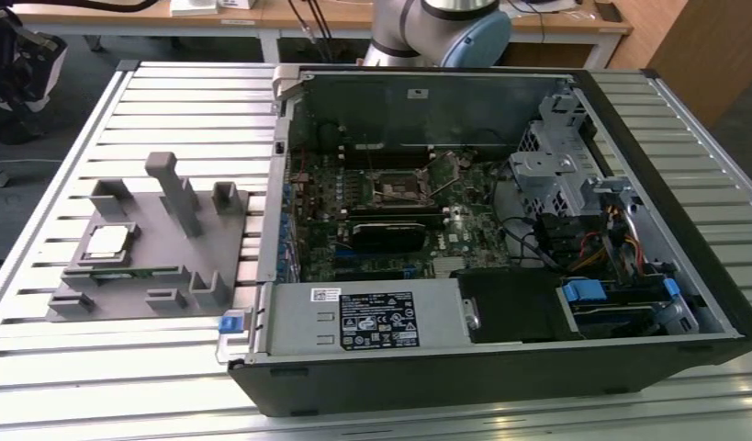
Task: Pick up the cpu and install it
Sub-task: 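Pick up the cpu and move it towards the insertion slot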
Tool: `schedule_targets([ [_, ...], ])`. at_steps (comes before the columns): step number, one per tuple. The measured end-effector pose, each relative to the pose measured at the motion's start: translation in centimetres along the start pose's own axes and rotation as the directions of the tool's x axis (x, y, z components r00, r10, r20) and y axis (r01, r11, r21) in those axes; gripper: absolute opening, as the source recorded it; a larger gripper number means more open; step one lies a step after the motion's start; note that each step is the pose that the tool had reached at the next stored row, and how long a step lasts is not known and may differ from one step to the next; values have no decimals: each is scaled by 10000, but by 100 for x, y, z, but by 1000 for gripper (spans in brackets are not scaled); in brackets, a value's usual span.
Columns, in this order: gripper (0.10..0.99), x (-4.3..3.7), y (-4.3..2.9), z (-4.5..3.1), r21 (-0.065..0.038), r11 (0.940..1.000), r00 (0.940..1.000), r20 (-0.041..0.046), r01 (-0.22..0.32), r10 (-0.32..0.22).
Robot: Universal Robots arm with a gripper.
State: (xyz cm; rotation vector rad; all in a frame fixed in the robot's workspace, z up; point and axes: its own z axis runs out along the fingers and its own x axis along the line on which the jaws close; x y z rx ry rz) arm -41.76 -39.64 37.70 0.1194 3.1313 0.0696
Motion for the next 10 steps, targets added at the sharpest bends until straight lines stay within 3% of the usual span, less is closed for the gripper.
schedule_targets([
  [10, 106, -2, -44, 106, 36, 10000, 9997, -214, 75, -74],
])
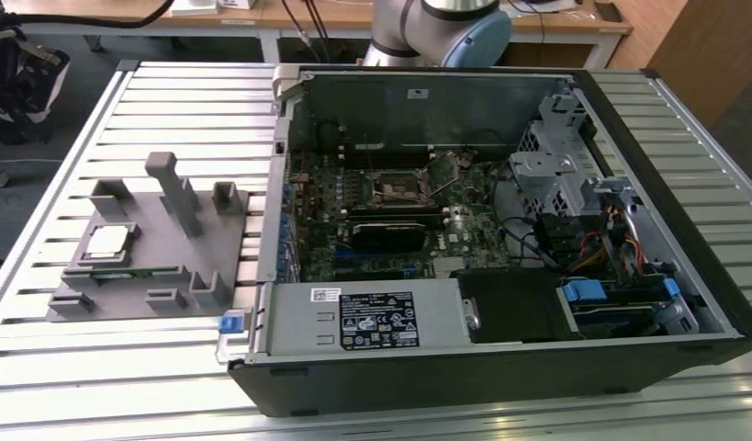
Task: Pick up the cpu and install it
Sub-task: 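Pick up the cpu and move it towards the insertion slot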
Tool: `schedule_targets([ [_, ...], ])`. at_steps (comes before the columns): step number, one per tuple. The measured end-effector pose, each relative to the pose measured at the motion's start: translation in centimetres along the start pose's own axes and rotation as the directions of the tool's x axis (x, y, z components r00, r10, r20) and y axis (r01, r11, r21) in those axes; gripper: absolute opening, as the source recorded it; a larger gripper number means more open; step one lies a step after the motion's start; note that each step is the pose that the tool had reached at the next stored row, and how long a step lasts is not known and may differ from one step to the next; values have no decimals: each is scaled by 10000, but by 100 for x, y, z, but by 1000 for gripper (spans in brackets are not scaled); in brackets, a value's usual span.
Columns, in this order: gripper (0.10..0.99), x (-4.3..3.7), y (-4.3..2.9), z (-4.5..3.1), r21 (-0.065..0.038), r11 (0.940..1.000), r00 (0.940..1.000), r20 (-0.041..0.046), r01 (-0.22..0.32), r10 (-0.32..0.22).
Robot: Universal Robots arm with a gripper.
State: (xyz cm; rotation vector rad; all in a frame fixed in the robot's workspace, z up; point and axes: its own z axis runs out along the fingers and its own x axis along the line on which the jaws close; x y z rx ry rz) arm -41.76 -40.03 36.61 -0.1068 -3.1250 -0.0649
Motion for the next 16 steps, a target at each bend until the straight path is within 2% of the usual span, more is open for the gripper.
schedule_targets([
  [9, 114, -5, -63, 109, 0, 9998, 9998, -34, 215, -215],
  [11, 231, -4, -78, 137, -3, 9995, 9995, -39, 329, -329],
  [12, 231, -4, -87, 153, -4, 9992, 9992, -42, 389, -389],
  [14, 349, -5, -106, 189, -5, 9988, 9988, -56, 489, -489],
  [15, 408, -6, -116, 207, -4, 9985, 9985, -87, 538, -538],
  [16, 408, -6, -123, 225, -2, 9982, 9981, -131, 603, -603],
])
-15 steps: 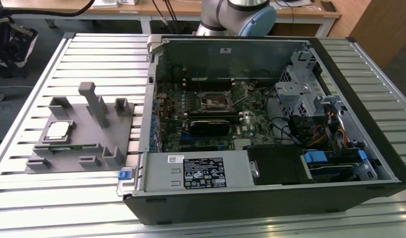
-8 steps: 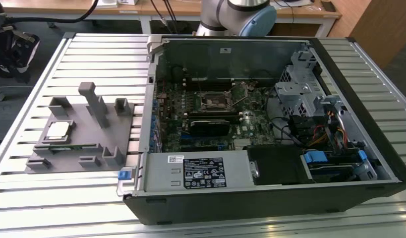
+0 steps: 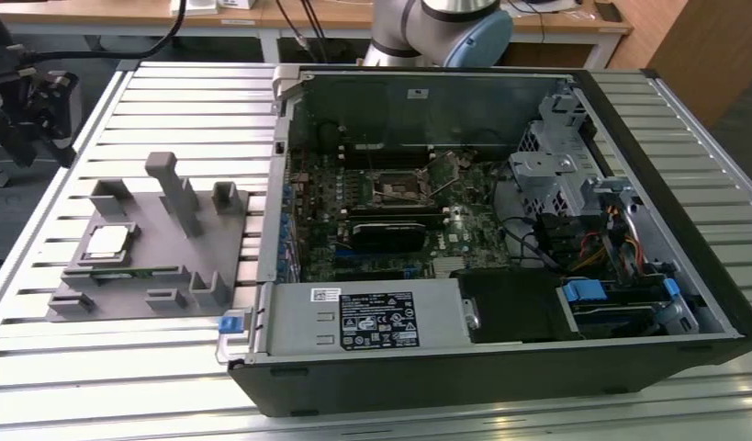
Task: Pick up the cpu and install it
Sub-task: 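Pick up the cpu and move it towards the insertion slot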
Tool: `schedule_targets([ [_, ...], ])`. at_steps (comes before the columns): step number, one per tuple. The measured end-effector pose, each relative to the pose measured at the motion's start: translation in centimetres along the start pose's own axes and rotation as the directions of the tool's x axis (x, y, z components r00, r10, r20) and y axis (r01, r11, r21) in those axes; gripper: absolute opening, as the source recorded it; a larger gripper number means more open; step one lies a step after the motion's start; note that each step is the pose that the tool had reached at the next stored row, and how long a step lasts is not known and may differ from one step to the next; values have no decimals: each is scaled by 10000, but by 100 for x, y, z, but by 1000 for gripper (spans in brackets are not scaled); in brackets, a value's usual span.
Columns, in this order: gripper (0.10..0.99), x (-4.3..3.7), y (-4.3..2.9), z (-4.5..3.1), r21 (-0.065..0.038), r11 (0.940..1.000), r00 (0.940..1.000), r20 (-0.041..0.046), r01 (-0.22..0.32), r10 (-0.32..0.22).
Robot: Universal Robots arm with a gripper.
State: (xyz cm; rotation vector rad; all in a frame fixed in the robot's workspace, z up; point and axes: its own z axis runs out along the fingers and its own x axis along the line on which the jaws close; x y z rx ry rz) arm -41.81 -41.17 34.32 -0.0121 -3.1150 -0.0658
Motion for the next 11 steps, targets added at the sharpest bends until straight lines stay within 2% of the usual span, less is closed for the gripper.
schedule_targets([
  [2, 525, -1, -10, 35, 5, 9999, 9998, -82, 164, -164],
  [3, 525, -2, -14, 54, 6, 9997, 9996, -122, 252, -252],
  [4, 580, -2, -19, 71, 7, 9994, 9993, -161, 337, -337],
  [5, 580, -2, -22, 90, 9, 9992, 9990, -180, 399, -399],
  [6, 639, -1, -23, 109, 8, 9991, 9990, -180, 421, -420],
  [7, 639, -1, -25, 127, 9, 9991, 9989, -181, 425, -425],
  [8, 706, -2, -26, 144, 3, 9991, 9989, -182, 431, -430],
  [10, 706, -2, -51, 160, -72, 9990, 9989, -171, 440, -441],
  [11, 706, -1, -65, 166, -96, 9990, 9989, -139, 445, -447],
])
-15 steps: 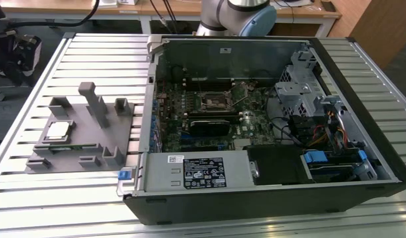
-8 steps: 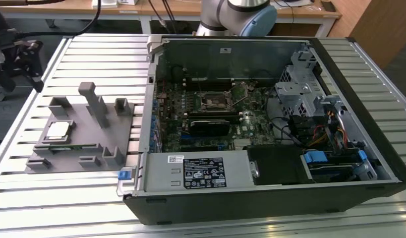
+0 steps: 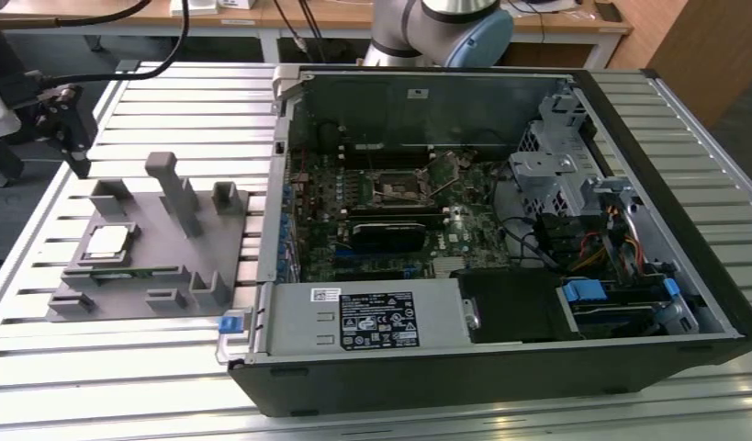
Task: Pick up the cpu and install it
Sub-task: 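Pick up the cpu and move it towards the insertion slot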
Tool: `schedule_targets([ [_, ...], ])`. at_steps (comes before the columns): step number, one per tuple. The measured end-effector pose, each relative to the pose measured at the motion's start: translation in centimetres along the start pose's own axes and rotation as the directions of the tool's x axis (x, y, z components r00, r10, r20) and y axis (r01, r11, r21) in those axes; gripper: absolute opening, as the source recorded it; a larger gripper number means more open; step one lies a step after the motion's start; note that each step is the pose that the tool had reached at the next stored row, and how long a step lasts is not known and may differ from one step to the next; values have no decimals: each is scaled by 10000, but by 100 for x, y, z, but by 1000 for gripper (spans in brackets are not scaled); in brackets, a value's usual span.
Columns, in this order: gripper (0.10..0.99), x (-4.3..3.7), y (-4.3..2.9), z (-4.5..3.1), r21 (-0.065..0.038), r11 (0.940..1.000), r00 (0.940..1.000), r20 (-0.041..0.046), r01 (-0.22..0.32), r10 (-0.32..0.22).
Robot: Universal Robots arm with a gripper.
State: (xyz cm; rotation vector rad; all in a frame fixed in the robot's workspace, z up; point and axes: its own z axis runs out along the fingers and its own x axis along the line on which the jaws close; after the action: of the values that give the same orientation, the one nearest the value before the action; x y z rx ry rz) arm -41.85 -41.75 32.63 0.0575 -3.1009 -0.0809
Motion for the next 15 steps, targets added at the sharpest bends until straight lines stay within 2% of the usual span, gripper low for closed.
schedule_targets([
  [4, 706, 9, -41, 16, -16, 10000, 9998, 200, 32, -31],
  [6, 706, 13, -54, 52, -87, 10000, 9997, 260, 38, -35],
  [10, 706, 18, -59, 107, -130, 9999, 9997, 254, -20, 23],
  [13, 706, 20, -59, 144, -134, 9999, 9998, 189, -67, 69],
  [15, 706, 19, -61, 168, -133, 9999, 9998, 182, -67, 70],
])
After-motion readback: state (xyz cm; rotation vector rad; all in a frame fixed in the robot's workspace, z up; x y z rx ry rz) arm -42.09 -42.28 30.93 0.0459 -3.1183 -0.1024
